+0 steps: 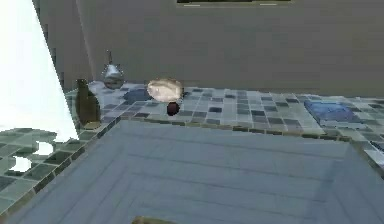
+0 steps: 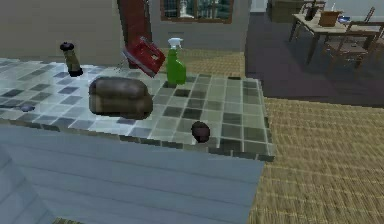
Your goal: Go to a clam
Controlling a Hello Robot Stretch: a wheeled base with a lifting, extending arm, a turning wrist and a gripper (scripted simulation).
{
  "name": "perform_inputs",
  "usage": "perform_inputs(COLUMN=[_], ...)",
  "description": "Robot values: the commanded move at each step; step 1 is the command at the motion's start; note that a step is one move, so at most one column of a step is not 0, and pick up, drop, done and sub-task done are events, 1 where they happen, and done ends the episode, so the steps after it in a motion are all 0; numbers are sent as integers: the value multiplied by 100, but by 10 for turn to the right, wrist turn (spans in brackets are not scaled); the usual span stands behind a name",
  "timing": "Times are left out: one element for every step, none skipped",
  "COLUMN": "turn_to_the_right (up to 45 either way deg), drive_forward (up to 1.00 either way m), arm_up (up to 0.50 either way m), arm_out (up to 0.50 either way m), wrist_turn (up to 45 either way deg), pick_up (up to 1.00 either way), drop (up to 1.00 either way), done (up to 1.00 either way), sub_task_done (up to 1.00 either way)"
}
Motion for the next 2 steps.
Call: perform_inputs(turn_to_the_right=[0,0], drive_forward=[45,0], arm_up=[0,0], arm_out=[0,0], wrist_turn=[0,0], pick_up=[0,0], drop=[0,0], done=[0,100], sub_task_done=[0,0])
